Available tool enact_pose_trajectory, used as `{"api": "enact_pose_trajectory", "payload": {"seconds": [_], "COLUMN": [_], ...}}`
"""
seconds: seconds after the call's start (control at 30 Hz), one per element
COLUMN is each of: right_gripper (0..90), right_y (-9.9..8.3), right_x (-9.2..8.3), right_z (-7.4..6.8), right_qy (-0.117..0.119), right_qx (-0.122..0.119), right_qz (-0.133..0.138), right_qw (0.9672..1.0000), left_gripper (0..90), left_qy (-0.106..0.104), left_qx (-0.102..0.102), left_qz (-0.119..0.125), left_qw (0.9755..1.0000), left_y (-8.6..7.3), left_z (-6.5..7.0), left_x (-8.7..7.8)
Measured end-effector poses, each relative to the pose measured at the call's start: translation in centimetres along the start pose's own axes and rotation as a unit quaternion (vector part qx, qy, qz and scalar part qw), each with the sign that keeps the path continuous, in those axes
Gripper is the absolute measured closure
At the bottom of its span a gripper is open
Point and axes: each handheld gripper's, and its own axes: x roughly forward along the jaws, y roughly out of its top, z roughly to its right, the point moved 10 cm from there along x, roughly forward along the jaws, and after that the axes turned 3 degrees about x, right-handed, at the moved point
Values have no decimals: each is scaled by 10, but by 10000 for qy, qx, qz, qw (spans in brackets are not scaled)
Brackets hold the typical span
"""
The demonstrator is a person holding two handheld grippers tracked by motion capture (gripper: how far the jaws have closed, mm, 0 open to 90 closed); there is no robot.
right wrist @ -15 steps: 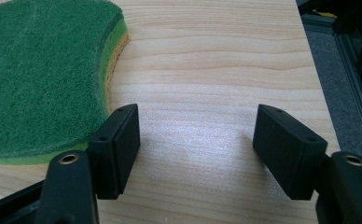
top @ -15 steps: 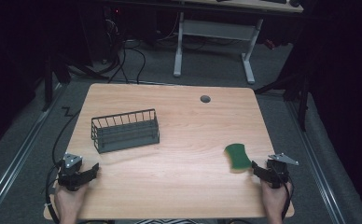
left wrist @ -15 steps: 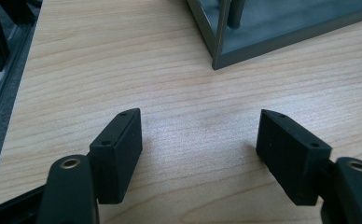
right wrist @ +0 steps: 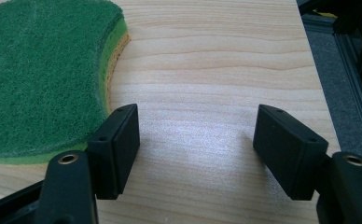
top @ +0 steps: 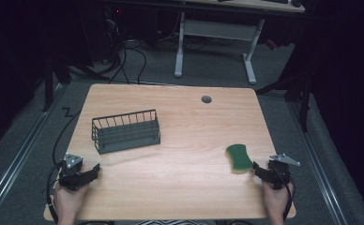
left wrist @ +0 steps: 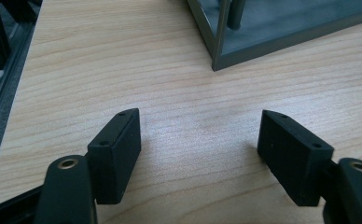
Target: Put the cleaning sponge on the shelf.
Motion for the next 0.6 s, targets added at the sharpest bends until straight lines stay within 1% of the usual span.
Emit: {"api": "enact_pose_trajectory", "payload": {"seconds": [0.17, 0.23, 0.3, 0.37, 0.43, 0.5, 0.6], "right_gripper": [320, 320, 320, 320, 321, 321, 322], "right_y": [0, 0, 1, 1, 1, 1, 1], "right_x": [0, 0, 0, 0, 0, 1, 1], "right_z": [0, 0, 0, 0, 0, 0, 0], "right_qy": [-3, 5, 3, 4, 11, 17, 18], "right_qx": [-15, -40, -44, -44, -47, -55, -62], "right_qz": [-9, -4, 3, 3, -3, 4, 6], "right_qw": [10000, 10000, 10000, 10000, 10000, 10000, 10000], "left_gripper": [342, 352, 370, 376, 391, 418, 437], "left_qy": [85, 40, 41, 32, -12, -48, -63], "left_qx": [-68, -20, -13, -37, -137, -185, -163], "left_qz": [16, 20, 23, 38, 104, 121, 133], "left_qw": [9999, 10000, 10000, 10000, 9999, 9997, 9998], "left_y": [1, 3, 3, 4, 4, 5, 8], "left_z": [0, 1, 1, 0, -1, -2, -1], "left_x": [0, 2, 2, 2, 1, 0, -2]}}
